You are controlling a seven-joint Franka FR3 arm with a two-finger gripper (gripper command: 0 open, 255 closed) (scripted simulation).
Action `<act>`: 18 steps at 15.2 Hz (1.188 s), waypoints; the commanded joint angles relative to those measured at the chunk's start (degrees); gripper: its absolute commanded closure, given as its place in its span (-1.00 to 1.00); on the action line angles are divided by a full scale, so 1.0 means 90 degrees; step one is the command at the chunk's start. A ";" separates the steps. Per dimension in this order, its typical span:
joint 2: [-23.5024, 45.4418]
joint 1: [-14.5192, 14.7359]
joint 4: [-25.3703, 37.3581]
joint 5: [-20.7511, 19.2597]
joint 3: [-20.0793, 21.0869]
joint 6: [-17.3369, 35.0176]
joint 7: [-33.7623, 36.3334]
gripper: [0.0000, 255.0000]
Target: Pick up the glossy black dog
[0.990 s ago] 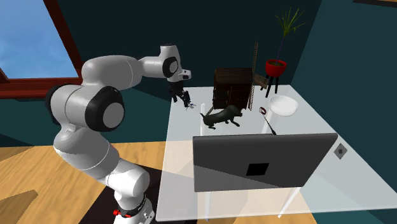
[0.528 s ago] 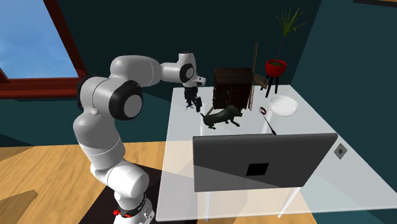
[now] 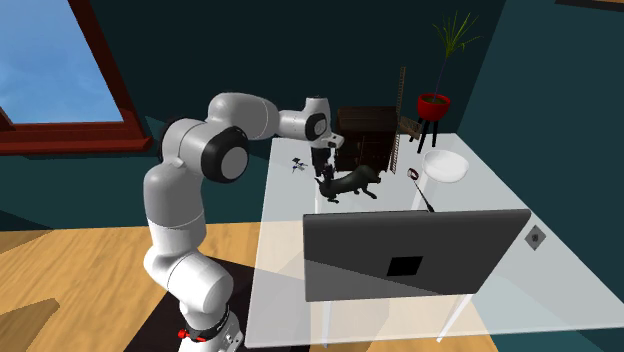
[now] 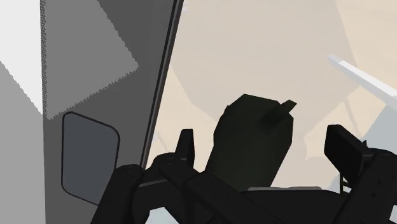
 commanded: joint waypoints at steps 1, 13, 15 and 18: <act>0.0101 -0.0015 -0.0015 -0.0002 -0.0016 0.0106 0.0043 -1.00; 0.0295 -0.0024 -0.0259 -0.0016 -0.0021 0.0540 0.0095 1.00; 0.0294 -0.0024 -0.0258 -0.0016 -0.0021 0.0538 0.0095 1.00; 0.0286 -0.0023 -0.0259 -0.0017 -0.0020 0.0532 0.0097 1.00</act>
